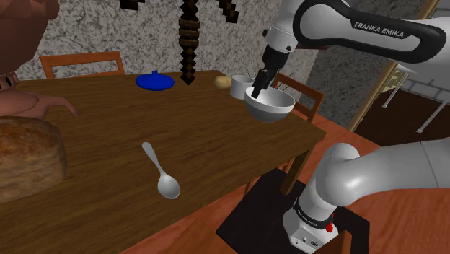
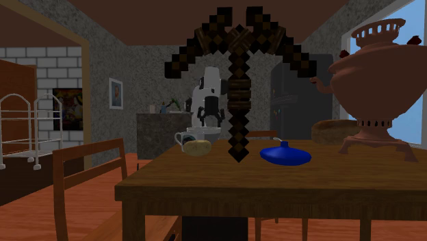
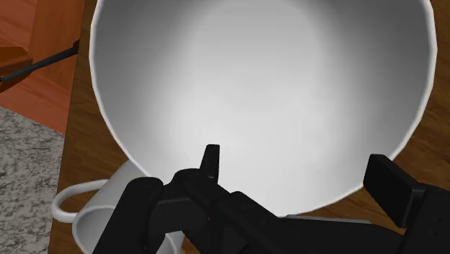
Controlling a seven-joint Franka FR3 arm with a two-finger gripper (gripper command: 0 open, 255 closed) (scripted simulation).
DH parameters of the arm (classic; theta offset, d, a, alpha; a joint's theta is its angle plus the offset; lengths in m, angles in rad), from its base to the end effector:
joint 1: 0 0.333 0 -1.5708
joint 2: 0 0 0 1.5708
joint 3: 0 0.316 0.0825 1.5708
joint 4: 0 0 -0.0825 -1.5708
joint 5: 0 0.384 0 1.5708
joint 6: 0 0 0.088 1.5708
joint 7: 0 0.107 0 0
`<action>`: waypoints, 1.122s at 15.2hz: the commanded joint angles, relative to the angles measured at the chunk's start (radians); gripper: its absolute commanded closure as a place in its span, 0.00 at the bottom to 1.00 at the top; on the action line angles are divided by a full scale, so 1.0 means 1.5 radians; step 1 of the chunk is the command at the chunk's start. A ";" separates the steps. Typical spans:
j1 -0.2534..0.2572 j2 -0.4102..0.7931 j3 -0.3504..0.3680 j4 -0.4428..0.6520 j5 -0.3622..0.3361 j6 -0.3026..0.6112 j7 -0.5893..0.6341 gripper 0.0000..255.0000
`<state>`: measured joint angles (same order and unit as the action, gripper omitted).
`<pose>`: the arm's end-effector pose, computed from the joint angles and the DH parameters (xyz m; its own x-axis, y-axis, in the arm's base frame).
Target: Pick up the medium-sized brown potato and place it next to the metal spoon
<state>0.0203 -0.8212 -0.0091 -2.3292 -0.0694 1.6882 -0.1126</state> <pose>0.3088 -0.0042 0.6258 0.9763 0.1328 0.1708 0.1202 -0.9893 0.0823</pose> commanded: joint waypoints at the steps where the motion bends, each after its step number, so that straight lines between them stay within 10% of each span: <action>1: 0.000 0.000 0.000 0.000 0.000 0.000 0.000 0.00; 9: 0.071 0.167 -0.182 0.121 -0.020 0.033 -0.344 0.00; 17: 0.147 0.423 -0.333 0.349 0.071 0.002 -0.704 0.00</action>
<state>0.2291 -0.2503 -0.4793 -1.8546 0.0087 1.6971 -1.0860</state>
